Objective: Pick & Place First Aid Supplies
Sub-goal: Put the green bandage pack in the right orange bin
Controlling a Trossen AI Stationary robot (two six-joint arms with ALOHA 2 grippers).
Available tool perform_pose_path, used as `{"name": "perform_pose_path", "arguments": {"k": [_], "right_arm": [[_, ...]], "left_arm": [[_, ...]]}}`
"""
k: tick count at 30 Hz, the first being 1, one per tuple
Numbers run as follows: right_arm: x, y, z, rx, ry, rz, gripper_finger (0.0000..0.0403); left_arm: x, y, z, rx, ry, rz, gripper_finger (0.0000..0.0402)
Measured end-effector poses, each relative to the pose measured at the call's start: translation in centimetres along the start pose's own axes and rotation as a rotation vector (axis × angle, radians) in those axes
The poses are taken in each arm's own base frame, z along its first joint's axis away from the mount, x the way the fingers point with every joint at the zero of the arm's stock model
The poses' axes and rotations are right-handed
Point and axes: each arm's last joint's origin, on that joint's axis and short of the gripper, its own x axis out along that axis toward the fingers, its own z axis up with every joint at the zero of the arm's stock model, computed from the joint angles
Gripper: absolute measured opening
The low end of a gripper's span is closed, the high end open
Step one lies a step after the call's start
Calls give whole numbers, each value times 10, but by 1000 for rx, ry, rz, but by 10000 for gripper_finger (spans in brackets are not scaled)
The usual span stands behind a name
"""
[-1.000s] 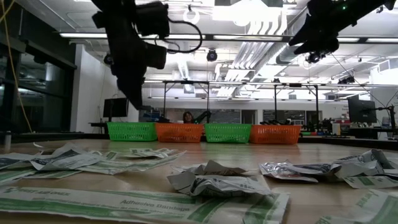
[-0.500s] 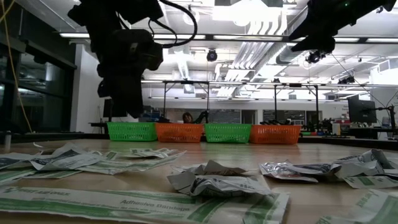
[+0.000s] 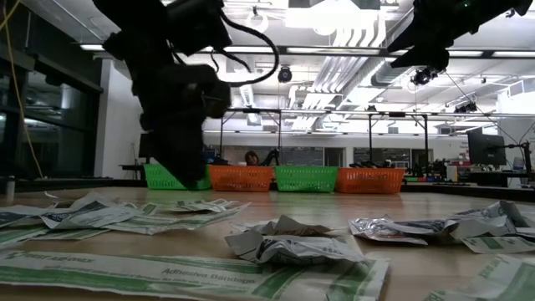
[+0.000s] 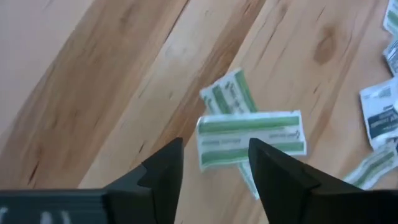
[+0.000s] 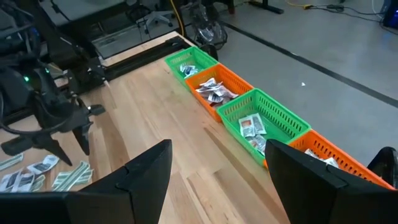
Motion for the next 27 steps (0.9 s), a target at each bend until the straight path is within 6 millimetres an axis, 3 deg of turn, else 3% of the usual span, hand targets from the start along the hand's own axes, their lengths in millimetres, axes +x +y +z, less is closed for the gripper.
{"name": "perform_pose_path", "arguments": {"k": [9,17,27], "right_arm": [[0,0,0,-2,2,-1,252],[0,0,-1,-1,9,-1,252],[0,0,-1,-1,9,-1,252]], "left_arm": [[21,-1,-3,71,42,-3,184],[32,-6,-18,119,88,70,180],[40,-5,-26,122,124,124,77]]}}
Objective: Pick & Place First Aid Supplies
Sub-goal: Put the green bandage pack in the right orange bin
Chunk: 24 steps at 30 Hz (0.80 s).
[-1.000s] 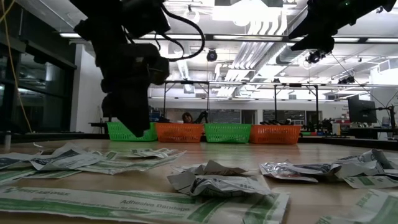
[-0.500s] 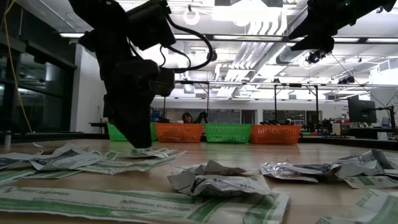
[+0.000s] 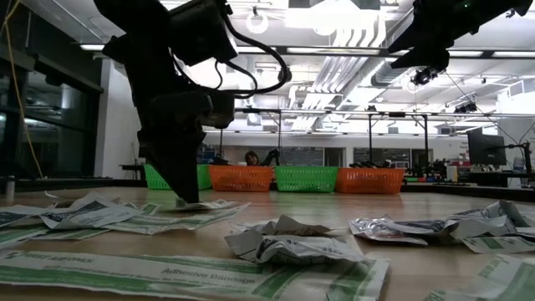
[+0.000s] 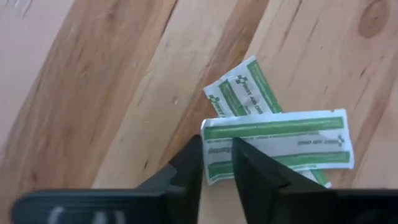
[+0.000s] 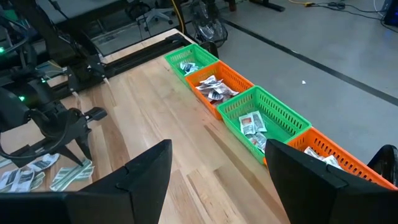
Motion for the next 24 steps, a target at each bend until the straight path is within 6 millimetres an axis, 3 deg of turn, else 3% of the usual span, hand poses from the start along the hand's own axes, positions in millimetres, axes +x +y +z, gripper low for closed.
{"name": "perform_pose_path", "arguments": {"k": [6,12,24], "right_arm": [[0,0,0,0,0,0,252],[0,0,0,0,0,0,252],[0,0,0,-2,1,0,252]], "left_arm": [[0,0,0,-12,2,0,9],[0,0,0,-33,-4,-4,2],[-51,-3,2,-66,-97,-78,0]]}}
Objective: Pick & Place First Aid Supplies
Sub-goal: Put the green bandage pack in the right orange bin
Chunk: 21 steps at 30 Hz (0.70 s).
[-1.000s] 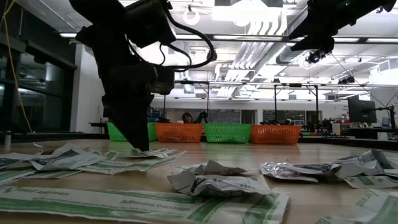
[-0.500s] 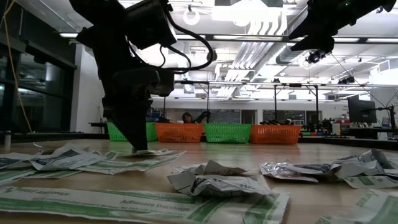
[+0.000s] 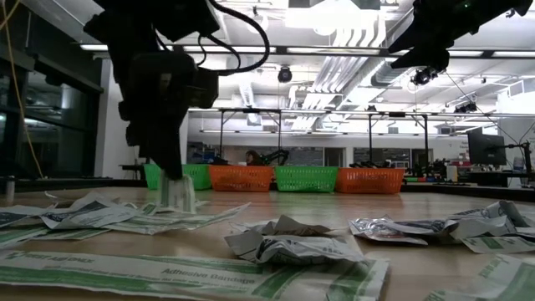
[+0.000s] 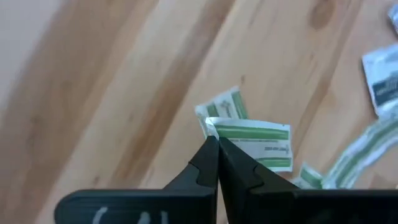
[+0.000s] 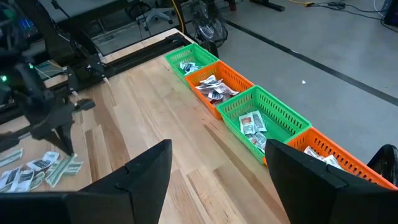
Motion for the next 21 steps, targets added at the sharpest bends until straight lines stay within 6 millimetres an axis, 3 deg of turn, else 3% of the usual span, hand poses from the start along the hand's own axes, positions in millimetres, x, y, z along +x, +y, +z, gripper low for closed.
{"name": "perform_pose_path", "arguments": {"k": [12,21], "right_arm": [[0,0,-1,-15,15,-1,252],[0,3,3,-34,-22,92,252]], "left_arm": [[-11,-6,9,1,-103,-64,0],[-31,-2,52,80,-536,-44,0]]}}
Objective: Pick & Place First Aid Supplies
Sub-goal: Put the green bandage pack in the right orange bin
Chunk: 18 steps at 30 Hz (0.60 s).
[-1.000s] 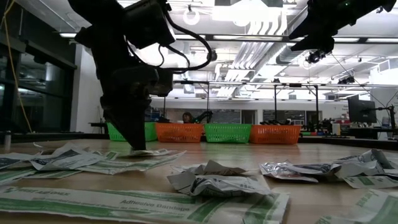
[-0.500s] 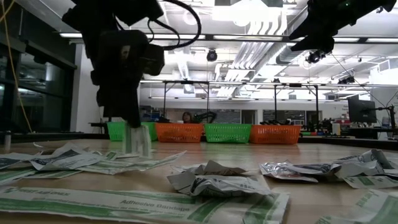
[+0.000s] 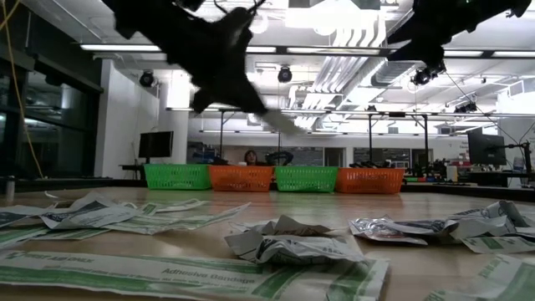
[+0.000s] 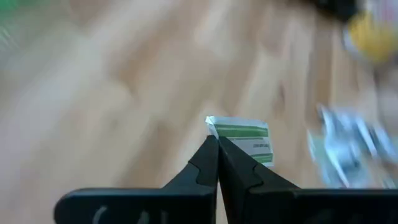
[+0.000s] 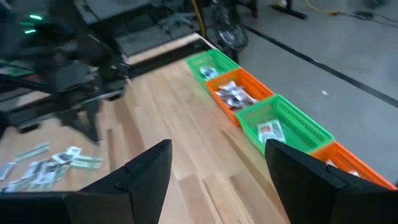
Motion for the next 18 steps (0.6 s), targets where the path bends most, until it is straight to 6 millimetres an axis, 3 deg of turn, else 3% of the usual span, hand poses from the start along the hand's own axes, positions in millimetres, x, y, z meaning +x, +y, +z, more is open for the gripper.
{"name": "perform_pose_path", "arguments": {"k": [11,18], "right_arm": [[10,5,10,-8,-64,138,252],[39,19,16,-28,-80,229,252]], "left_arm": [[-4,38,70,110,-528,68,0],[-11,56,98,178,-629,114,0]]}}
